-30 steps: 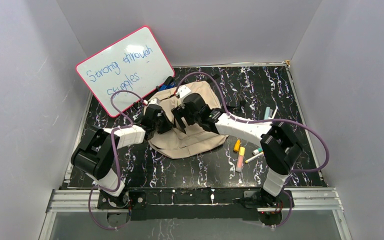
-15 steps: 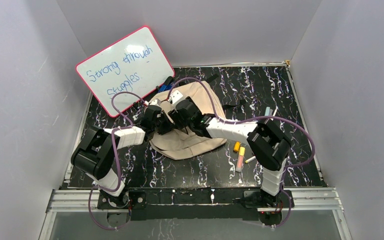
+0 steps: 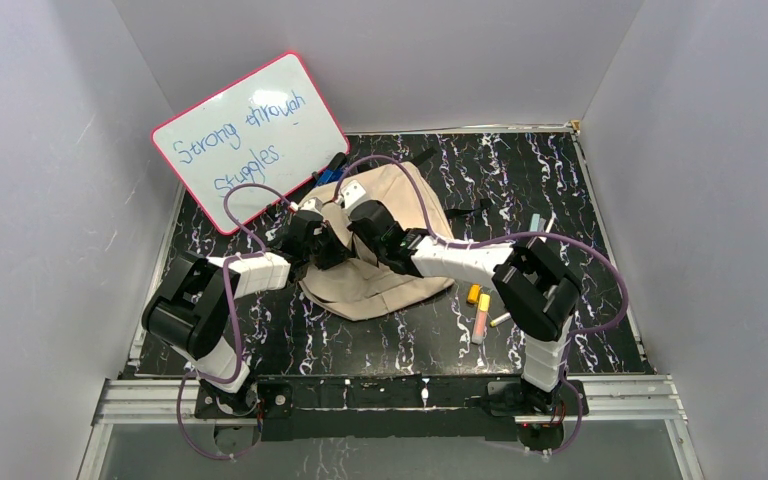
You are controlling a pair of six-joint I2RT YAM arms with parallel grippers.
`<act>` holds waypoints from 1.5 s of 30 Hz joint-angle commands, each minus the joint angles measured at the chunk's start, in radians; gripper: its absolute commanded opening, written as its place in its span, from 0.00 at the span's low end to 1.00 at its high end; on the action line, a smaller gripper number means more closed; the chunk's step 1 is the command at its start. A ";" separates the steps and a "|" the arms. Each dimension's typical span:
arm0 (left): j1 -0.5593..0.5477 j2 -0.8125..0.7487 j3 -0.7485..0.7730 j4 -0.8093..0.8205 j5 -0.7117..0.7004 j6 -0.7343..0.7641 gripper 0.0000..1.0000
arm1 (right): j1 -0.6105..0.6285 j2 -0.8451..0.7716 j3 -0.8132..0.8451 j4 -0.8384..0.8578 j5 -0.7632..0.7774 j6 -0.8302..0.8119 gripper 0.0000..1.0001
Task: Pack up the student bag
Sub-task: Adjust the student bag at the center of the board.
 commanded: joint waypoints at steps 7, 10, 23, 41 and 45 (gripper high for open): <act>-0.003 0.018 0.012 -0.087 0.030 0.012 0.00 | -0.006 -0.132 0.034 0.060 0.018 0.049 0.07; 0.000 0.019 0.010 -0.090 0.028 0.007 0.00 | -0.009 -0.164 0.030 0.056 0.000 0.092 0.05; 0.037 -0.021 0.001 -0.075 0.041 -0.035 0.00 | -0.078 -0.234 -0.046 0.026 -0.153 0.249 0.05; 0.069 0.028 0.209 -0.154 0.038 0.067 0.45 | -0.084 -0.194 -0.080 0.013 -0.398 0.250 0.04; 0.070 0.030 0.223 -0.145 0.064 0.075 0.33 | -0.085 -0.189 -0.077 0.006 -0.400 0.255 0.04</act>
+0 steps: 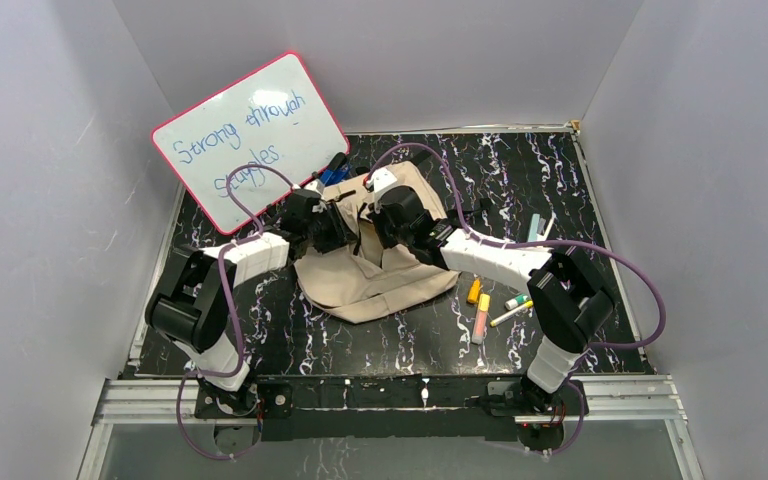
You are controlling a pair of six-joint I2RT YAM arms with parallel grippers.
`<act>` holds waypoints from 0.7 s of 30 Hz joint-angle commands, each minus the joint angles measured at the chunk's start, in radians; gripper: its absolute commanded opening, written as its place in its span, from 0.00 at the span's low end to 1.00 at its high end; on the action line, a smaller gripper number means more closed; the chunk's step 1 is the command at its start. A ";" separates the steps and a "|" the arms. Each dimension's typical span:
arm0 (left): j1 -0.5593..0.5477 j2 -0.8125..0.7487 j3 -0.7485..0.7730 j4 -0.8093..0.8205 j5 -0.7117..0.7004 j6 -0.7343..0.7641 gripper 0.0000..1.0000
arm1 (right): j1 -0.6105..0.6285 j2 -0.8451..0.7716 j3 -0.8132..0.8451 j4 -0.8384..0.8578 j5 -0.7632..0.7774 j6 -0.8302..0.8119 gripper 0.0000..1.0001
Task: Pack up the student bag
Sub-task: Adjust the student bag at the center of the board.
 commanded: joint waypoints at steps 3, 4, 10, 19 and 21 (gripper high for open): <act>0.011 -0.018 0.031 0.015 0.003 0.028 0.11 | 0.012 -0.030 0.015 0.053 -0.088 0.028 0.07; 0.011 -0.028 0.021 0.012 -0.001 0.029 0.03 | 0.011 -0.028 0.019 0.049 -0.087 0.026 0.08; 0.012 -0.123 -0.061 0.008 -0.038 0.028 0.00 | -0.003 -0.022 0.042 0.030 -0.107 0.029 0.36; 0.011 -0.136 -0.109 0.032 -0.035 0.001 0.00 | -0.021 -0.029 0.120 0.028 -0.186 0.096 0.60; 0.012 -0.132 -0.111 0.034 -0.034 0.002 0.00 | -0.033 -0.024 0.143 0.028 -0.179 0.144 0.62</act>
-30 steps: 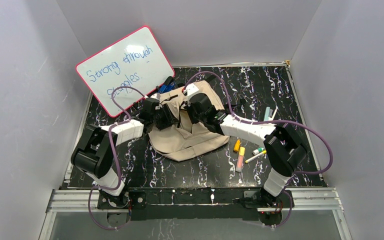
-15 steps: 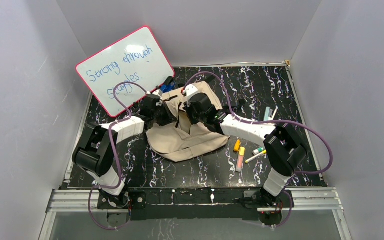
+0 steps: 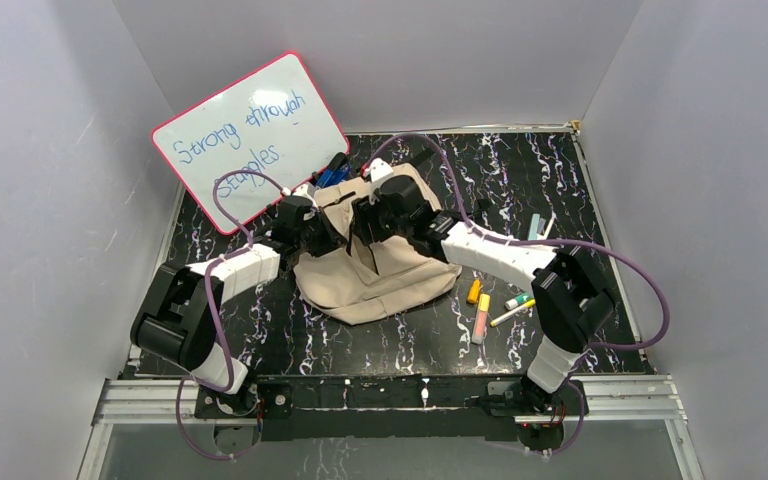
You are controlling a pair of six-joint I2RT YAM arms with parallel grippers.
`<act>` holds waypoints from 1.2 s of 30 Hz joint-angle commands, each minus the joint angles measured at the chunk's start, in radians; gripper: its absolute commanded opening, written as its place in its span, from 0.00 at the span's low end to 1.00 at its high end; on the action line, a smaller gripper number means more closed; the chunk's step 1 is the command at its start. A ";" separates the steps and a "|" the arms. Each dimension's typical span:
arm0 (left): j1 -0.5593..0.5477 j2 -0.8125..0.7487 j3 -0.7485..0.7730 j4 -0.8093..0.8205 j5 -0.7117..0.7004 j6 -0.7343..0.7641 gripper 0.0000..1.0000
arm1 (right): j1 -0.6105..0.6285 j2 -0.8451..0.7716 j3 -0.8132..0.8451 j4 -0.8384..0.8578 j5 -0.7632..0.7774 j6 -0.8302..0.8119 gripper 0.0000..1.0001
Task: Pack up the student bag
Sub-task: Adjust the student bag at the center of the board.
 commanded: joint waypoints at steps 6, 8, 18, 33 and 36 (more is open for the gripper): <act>0.005 -0.017 -0.029 -0.003 -0.010 -0.004 0.00 | -0.089 0.037 0.177 -0.011 -0.055 0.269 0.65; 0.005 -0.011 -0.029 0.000 -0.004 -0.005 0.00 | -0.121 0.077 0.213 -0.069 -0.095 0.334 0.66; 0.005 0.005 -0.035 0.018 0.018 -0.004 0.00 | -0.177 0.196 0.253 -0.068 -0.219 0.485 0.58; 0.004 0.012 -0.036 0.019 0.032 0.000 0.00 | -0.178 0.237 0.297 -0.089 -0.210 0.465 0.56; 0.005 0.013 -0.035 0.019 0.034 -0.001 0.00 | -0.178 0.251 0.293 -0.092 -0.224 0.476 0.55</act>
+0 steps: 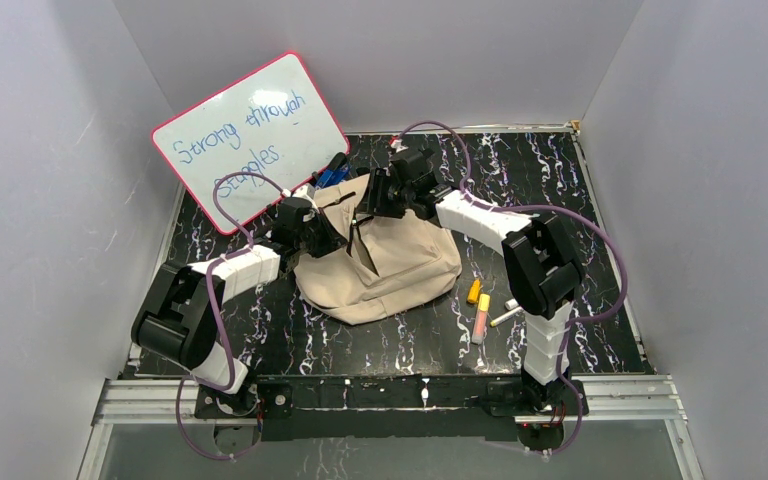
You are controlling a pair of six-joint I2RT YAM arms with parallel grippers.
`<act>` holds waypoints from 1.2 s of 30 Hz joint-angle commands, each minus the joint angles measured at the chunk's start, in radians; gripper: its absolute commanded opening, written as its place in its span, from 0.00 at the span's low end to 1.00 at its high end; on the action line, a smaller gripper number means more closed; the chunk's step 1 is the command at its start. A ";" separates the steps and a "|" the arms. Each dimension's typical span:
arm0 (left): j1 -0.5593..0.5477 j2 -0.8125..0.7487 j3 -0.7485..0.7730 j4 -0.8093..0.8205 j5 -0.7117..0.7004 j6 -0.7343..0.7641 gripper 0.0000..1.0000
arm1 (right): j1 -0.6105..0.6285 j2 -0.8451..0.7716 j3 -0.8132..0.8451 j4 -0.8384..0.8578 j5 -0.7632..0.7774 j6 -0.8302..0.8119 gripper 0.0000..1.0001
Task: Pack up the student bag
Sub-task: Adjust the student bag at the center of the board.
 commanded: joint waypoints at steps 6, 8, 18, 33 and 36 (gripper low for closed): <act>0.005 0.005 -0.012 -0.023 0.018 0.010 0.00 | 0.002 0.030 0.041 -0.009 0.010 0.005 0.55; 0.005 0.005 -0.010 -0.024 0.019 0.012 0.00 | 0.002 0.037 0.046 -0.011 0.038 -0.046 0.55; 0.005 0.000 -0.009 -0.033 0.020 0.013 0.00 | -0.009 0.059 0.084 0.034 -0.089 -0.289 0.57; 0.004 -0.011 -0.007 -0.050 0.023 0.017 0.00 | -0.012 -0.070 -0.002 -0.020 -0.439 -1.359 0.61; 0.005 -0.015 -0.006 -0.061 0.024 0.022 0.00 | -0.018 -0.030 0.069 -0.178 -0.528 -1.540 0.62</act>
